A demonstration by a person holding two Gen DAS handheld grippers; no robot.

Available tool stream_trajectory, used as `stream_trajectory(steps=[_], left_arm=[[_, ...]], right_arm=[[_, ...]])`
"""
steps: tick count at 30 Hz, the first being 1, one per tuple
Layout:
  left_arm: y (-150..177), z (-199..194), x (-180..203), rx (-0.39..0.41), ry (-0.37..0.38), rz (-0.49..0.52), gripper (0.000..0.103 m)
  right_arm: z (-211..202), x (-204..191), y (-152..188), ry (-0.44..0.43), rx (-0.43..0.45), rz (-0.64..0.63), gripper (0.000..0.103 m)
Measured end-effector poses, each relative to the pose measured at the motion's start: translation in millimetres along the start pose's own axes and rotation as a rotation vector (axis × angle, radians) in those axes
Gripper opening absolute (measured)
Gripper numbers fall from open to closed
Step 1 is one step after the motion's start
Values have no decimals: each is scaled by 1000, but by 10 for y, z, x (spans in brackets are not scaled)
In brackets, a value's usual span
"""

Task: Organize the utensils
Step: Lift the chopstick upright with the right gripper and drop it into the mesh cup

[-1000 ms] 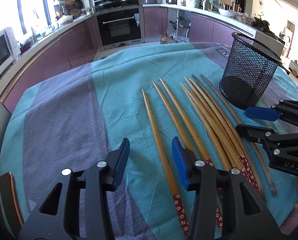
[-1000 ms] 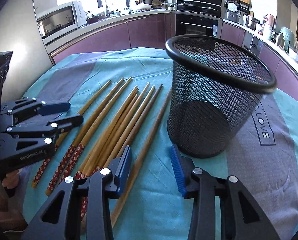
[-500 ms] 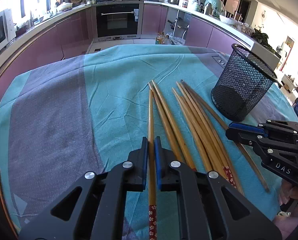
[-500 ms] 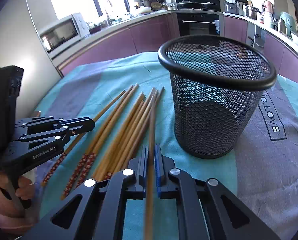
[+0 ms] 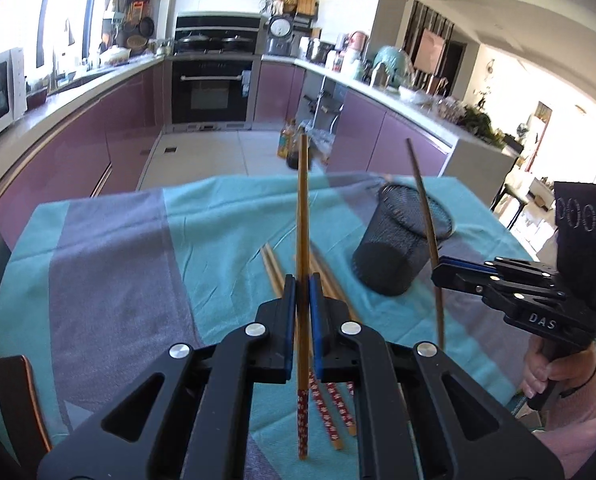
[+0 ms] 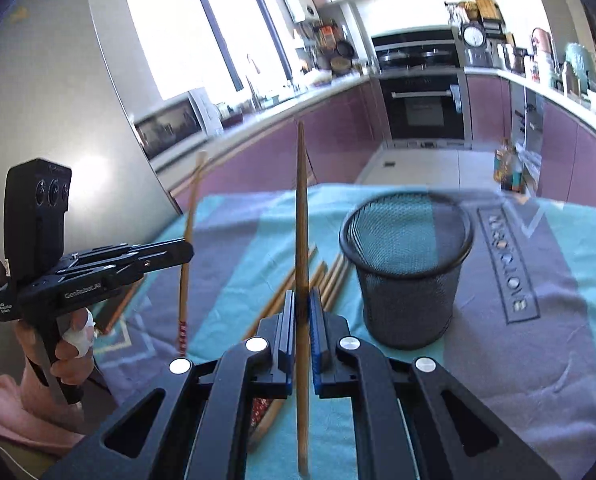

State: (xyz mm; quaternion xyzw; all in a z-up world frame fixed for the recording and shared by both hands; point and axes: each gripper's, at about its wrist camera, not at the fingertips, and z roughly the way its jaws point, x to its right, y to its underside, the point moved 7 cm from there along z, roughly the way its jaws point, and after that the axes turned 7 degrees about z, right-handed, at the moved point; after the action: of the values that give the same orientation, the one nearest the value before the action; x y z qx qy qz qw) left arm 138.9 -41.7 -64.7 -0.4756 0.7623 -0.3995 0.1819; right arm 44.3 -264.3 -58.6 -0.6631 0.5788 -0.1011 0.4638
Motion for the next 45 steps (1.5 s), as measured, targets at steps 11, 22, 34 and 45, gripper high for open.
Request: stream_trajectory(steps=[11,22,34,45], left_arm=[[-696,-791,342,200,63,25,7],[-1635,-954,951,328,124,52,7],[-1414,184,1337,150,120,63,7],[-1127,876,1213,57,115,72,8]], right_arm=[[-507,-52,-549,-47,174,-34,6],[-792,145,-1115,13,279,-78,6],[-173,529,-930,96,84,-67,6],[204,562,-807,116,-27,-52,6]])
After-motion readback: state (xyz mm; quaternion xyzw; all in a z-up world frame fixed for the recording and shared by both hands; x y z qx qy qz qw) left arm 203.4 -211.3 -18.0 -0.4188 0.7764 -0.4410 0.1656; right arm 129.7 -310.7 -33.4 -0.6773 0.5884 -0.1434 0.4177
